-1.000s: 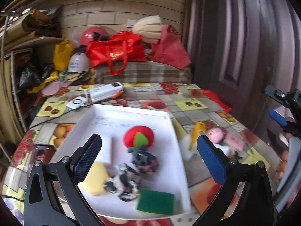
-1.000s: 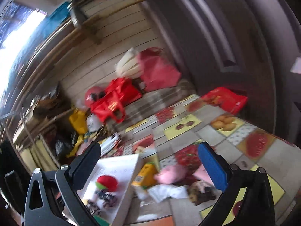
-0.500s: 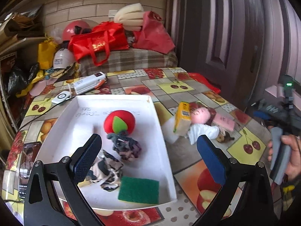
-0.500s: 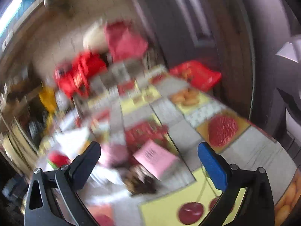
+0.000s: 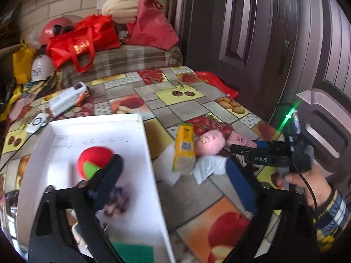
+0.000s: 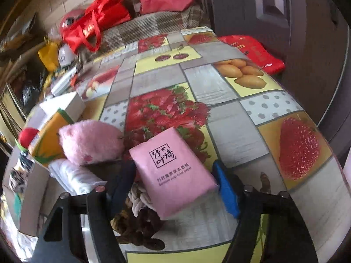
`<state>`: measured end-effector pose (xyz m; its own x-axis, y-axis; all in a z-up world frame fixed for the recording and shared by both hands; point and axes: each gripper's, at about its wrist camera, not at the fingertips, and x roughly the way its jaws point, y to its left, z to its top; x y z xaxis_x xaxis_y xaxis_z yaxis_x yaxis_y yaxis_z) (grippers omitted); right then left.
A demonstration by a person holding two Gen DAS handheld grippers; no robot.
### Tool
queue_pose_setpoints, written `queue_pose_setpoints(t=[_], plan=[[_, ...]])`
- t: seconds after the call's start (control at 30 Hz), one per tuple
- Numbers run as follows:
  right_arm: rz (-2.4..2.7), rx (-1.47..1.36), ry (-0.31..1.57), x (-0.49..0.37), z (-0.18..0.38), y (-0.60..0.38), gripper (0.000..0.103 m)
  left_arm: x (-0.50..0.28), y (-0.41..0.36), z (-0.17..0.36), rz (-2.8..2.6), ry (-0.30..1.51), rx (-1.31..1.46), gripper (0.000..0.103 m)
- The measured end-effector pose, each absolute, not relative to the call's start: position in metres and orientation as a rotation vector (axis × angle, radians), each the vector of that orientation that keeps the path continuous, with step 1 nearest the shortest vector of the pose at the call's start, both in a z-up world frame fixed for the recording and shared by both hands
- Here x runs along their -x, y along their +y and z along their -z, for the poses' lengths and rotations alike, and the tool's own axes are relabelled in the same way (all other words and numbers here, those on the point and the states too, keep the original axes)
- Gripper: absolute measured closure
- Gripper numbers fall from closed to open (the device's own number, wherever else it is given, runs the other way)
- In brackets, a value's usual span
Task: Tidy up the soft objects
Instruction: 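Move the left tool to the yellow QR-code bar while the right tool reaches the pink tissue pack, then grasp the yellow bar with the left tool while the right tool grasps the pink tissue pack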
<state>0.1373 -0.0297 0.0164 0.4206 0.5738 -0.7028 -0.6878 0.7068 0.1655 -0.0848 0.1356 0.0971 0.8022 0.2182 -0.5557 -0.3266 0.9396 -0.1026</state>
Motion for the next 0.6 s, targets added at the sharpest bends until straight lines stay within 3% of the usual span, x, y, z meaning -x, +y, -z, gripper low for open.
queue_pose_setpoints(t=[0.03,0.07,0.53,0.57,0.6], plan=[[-0.778,0.153,0.81,-0.139,-0.017,-0.037,0.034,0.076,0.136,-0.098,-0.286,0.582,0.201,0.042],[-0.764,0.152,0.809,-0.142,-0.018,-0.039,0.035,0.067,0.137,-0.098,-0.276,0.597,0.204,0.048],[-0.758,0.0,0.831,-0.163,-0.018,-0.083,0.035,-0.017,0.133,-0.066,-0.249,0.764,0.173,0.049],[-0.761,-0.006,0.832,-0.163,-0.018,-0.084,0.035,-0.022,0.134,-0.062,-0.263,0.776,0.166,0.052],[-0.762,-0.009,0.832,-0.164,-0.018,-0.083,0.035,-0.027,0.134,-0.058,-0.272,0.792,0.161,0.075]])
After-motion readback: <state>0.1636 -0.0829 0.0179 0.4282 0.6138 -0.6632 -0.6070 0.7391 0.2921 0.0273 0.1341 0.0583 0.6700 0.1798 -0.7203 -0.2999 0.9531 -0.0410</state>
